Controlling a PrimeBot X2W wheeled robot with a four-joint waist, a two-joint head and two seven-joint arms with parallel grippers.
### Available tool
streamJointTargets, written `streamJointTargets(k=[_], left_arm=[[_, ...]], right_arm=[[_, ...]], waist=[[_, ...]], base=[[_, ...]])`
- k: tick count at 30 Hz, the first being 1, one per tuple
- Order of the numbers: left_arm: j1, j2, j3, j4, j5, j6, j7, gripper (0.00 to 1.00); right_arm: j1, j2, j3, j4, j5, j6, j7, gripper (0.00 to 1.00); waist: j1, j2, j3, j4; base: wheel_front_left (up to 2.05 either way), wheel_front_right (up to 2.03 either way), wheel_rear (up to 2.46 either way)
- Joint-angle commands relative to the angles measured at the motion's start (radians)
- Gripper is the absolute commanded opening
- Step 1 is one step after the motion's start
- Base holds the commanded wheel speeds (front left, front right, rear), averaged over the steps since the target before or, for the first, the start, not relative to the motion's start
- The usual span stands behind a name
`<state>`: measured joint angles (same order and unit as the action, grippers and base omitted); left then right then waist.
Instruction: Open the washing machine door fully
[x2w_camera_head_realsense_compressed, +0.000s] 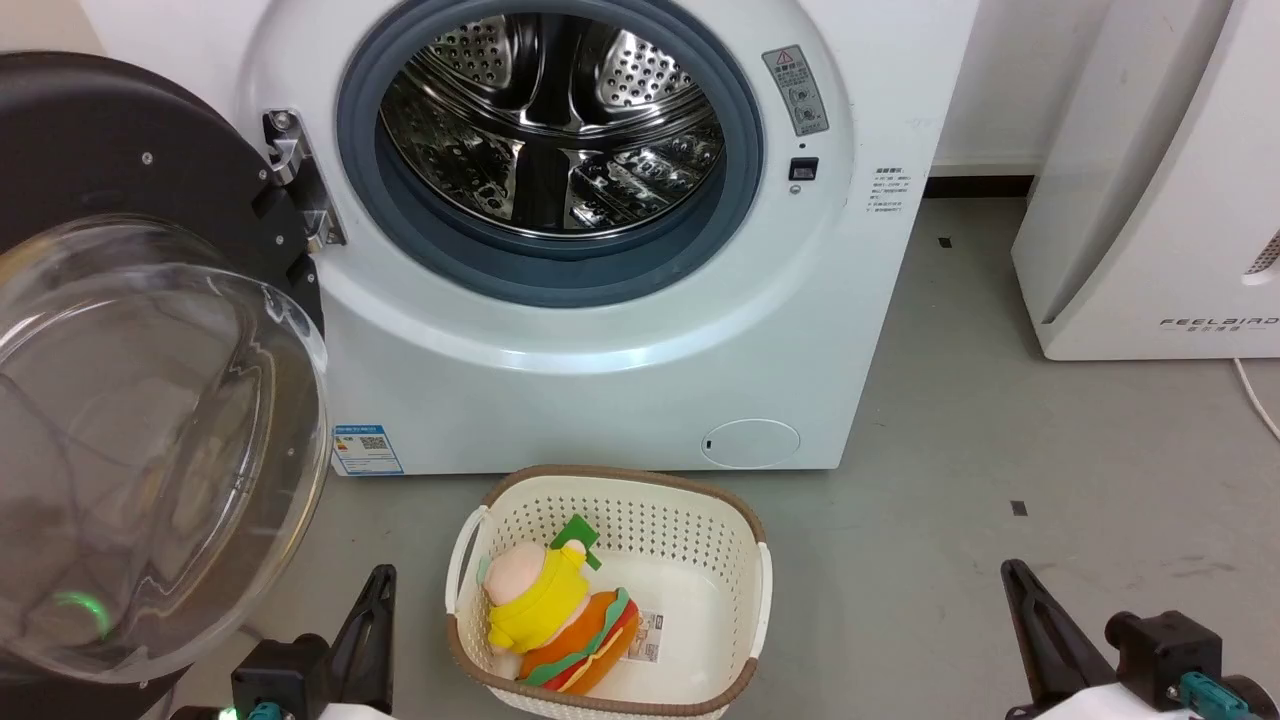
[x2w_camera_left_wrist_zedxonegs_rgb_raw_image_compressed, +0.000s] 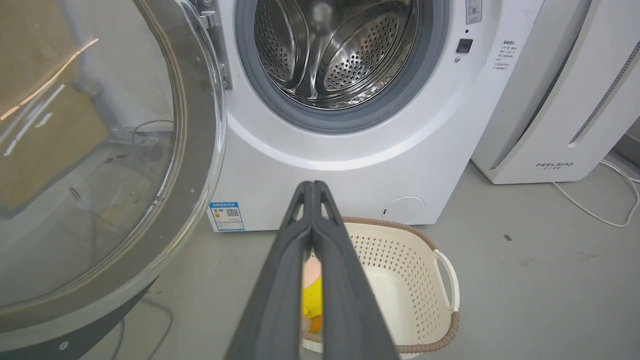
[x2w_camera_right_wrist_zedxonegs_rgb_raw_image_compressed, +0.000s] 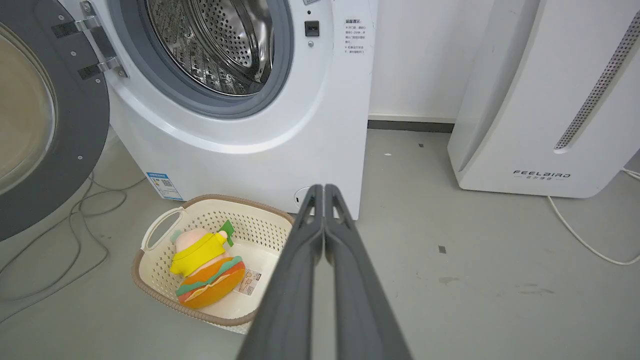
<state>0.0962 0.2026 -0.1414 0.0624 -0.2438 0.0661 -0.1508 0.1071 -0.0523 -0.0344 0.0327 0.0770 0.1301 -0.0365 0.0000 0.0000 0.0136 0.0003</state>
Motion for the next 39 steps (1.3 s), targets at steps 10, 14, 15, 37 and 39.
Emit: streamJointTargets(k=[10, 14, 15, 37, 39], left_arm=[[-0.029, -0.019, 0.021, -0.011, 0.035, -0.015, 0.018, 0.0], [-0.032, -0.026, 0.026, -0.014, 0.045, -0.017, 0.024, 0.0], [-0.033, -0.027, 0.028, -0.014, 0.047, -0.018, 0.026, 0.0], [-0.05, -0.061, 0.059, -0.027, 0.1, -0.031, 0.06, 0.0], [-0.052, -0.064, 0.061, -0.029, 0.105, -0.032, 0.063, 0.0]], right_arm=[[-0.028, 0.001, 0.005, -0.009, -0.016, 0.0, 0.005, 0.0], [-0.032, 0.001, 0.006, -0.01, -0.019, 0.0, 0.007, 0.0], [-0.033, 0.001, 0.007, -0.01, -0.02, 0.0, 0.007, 0.0], [-0.053, 0.001, 0.014, -0.016, -0.035, 0.0, 0.015, 0.0], [-0.055, 0.001, 0.015, -0.017, -0.037, 0.0, 0.016, 0.0]], waist=[[0.0, 0.0, -0.002, 0.0], [0.0, 0.0, -0.002, 0.0], [0.0, 0.0, -0.002, 0.0], [0.0, 0.0, -0.005, 0.0], [0.0, 0.0, -0.006, 0.0]], base=[[0.0, 0.0, 0.0], [0.0, 0.0, 0.0], [0.0, 0.0, 0.0], [0.0, 0.0, 0.0], [0.0, 0.0, 0.0]])
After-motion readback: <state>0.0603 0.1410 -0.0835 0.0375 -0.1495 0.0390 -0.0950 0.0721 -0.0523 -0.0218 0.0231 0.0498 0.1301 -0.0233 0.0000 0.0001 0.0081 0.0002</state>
